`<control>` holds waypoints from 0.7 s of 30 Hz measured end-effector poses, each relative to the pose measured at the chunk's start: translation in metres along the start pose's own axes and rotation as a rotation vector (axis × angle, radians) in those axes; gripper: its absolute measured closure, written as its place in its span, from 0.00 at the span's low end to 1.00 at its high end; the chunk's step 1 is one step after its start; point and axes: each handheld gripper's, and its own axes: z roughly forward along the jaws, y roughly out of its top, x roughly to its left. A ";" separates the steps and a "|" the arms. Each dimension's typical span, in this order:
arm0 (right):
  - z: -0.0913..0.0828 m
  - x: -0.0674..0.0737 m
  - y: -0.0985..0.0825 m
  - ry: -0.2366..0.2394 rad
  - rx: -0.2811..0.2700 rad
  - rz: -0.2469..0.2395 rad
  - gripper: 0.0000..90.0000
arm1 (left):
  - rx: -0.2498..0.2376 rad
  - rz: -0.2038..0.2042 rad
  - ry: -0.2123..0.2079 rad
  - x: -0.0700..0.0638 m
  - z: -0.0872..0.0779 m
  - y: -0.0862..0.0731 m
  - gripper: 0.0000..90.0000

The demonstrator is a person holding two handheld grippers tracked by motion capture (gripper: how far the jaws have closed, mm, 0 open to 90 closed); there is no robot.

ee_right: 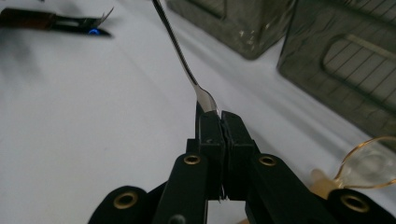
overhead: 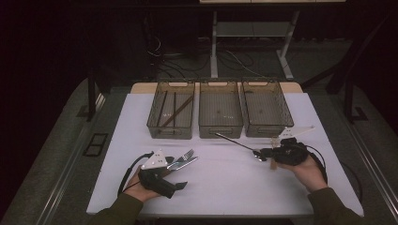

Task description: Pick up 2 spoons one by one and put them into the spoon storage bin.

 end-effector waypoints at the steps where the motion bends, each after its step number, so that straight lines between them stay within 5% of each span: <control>1: -0.001 -0.001 0.003 -0.011 -0.008 0.004 0.98 | 0.000 0.000 0.000 0.000 0.000 0.000 0.00; 12: -0.006 -0.010 0.042 -0.093 -0.082 0.097 0.98 | 0.000 -0.002 -0.001 0.001 0.000 0.000 0.00; 21: 0.006 -0.014 0.080 -0.171 -0.084 0.116 0.98 | -0.002 -0.001 -0.003 0.001 0.000 0.000 0.00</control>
